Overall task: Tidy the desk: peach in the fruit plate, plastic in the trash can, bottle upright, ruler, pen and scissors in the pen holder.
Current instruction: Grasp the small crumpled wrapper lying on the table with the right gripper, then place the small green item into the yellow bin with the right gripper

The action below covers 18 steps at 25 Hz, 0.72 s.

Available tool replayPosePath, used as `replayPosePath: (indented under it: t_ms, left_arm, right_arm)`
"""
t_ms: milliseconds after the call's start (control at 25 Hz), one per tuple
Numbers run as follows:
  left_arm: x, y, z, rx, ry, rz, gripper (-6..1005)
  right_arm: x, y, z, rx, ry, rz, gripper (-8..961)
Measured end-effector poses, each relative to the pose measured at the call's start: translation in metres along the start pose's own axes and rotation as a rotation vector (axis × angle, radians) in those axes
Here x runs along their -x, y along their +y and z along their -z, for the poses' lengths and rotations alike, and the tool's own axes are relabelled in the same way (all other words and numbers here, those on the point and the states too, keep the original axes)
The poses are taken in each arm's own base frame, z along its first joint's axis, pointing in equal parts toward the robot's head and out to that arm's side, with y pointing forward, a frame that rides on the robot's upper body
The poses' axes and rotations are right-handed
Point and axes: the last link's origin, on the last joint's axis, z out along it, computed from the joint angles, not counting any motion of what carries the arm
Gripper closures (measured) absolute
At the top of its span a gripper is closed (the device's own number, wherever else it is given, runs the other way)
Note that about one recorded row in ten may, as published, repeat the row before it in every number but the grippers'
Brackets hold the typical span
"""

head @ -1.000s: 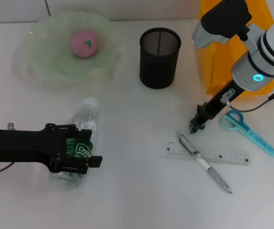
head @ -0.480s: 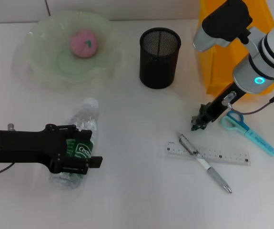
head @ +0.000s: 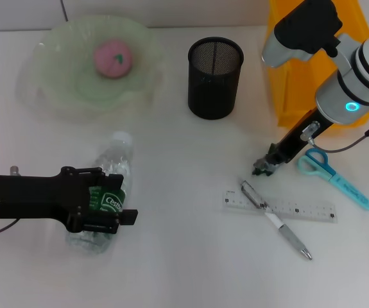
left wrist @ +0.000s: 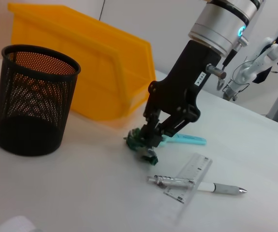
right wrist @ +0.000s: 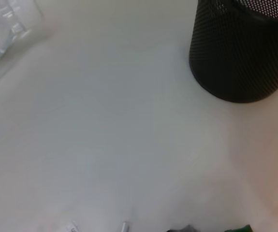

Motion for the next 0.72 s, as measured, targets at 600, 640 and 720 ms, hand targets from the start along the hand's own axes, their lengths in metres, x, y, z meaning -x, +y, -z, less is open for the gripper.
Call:
replayPosePath:
  t_ms: [600, 640, 720]
  left_arm:
    - [0.0, -0.001, 0.0, -0.008, -0.002, -0.002, 171]
    - [0.0, -0.001, 0.0, -0.008, -0.002, -0.002, 171]
    - [0.0, -0.001, 0.0, -0.008, -0.002, -0.002, 172]
  right_arm:
    - [-0.004, 0.002, 0.01, 0.02, -0.043, -0.003, 954]
    - [-0.004, 0.006, 0.018, 0.051, -0.086, 0.005, 954]
    - [-0.004, 0.007, 0.025, 0.066, -0.117, 0.01, 954]
